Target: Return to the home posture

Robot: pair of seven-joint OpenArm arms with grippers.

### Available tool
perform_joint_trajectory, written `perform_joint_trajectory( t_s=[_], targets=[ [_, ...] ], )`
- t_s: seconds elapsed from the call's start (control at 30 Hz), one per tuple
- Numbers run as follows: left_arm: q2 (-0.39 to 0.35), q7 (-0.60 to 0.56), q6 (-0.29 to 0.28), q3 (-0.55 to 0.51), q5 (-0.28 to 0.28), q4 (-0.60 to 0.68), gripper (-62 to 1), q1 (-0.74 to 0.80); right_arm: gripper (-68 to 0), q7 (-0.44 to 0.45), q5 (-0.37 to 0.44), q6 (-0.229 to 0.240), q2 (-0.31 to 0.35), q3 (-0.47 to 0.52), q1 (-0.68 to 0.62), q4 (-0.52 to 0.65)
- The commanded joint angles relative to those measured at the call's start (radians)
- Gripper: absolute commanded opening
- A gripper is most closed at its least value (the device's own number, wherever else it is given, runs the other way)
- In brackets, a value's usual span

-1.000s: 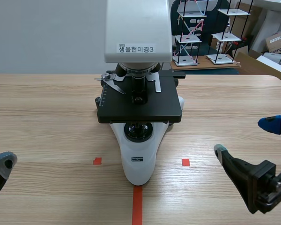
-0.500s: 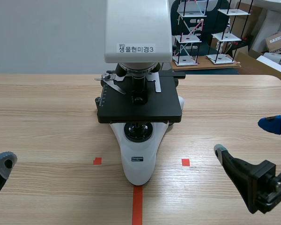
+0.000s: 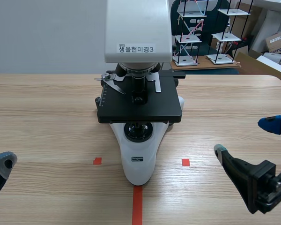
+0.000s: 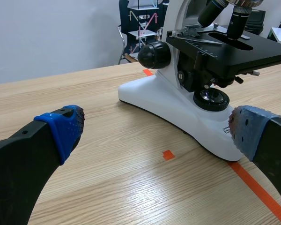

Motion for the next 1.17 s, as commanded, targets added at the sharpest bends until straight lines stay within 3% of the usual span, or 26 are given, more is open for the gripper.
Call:
perform_joint_trajectory(
  t_s=[0.0,1.13],
  targets=[
    [-0.006,-0.013,-0.002,0.001,-0.013,0.011,1.4,-0.001,-4.1,0.015,0.008,-0.003,0.003,0.001,0.009,0.011],
    [-0.006,0.009,-0.002,0.001,-0.013,0.011,1.4,-0.001,-4.1,0.015,0.008,-0.003,0.003,0.001,0.009,0.011]
  ],
)
